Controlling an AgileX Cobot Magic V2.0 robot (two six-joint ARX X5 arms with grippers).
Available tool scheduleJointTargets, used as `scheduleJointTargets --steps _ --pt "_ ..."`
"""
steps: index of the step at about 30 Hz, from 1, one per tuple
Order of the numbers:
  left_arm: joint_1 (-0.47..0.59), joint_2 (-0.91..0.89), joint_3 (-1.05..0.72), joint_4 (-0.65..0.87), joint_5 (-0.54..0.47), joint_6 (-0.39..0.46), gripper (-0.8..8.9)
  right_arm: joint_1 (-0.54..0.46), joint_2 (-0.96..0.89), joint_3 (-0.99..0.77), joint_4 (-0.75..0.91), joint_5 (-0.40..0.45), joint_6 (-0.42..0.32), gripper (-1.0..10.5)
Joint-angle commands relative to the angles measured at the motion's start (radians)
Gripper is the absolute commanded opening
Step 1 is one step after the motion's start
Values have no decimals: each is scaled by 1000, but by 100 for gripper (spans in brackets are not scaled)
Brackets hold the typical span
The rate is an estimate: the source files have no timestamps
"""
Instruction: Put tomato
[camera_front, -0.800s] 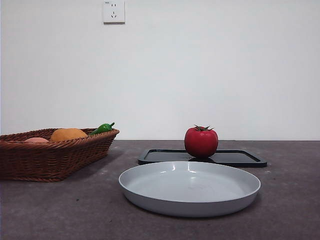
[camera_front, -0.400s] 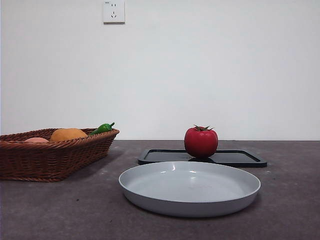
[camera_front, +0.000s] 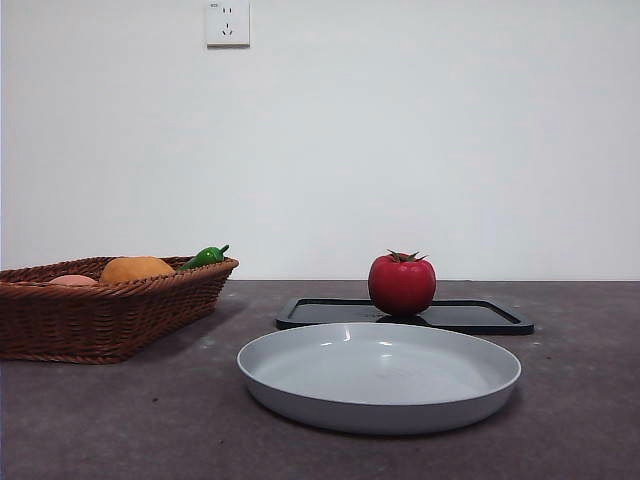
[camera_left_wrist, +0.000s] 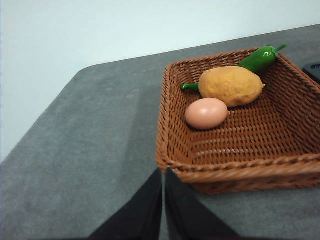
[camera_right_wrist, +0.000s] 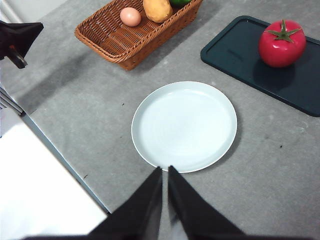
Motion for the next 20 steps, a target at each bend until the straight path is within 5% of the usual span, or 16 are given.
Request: scheduleJointTargets --steps 1,7,20 --pt "3 -1 -21 -10 -3 -12 8 5 6 5 11 -1 3 7" --pt "3 -1 -21 -8 -2 -96 8 5 6 5 11 -1 3 7" --pt "3 -1 -21 -8 -2 -96 8 5 6 5 10 -1 3 7"
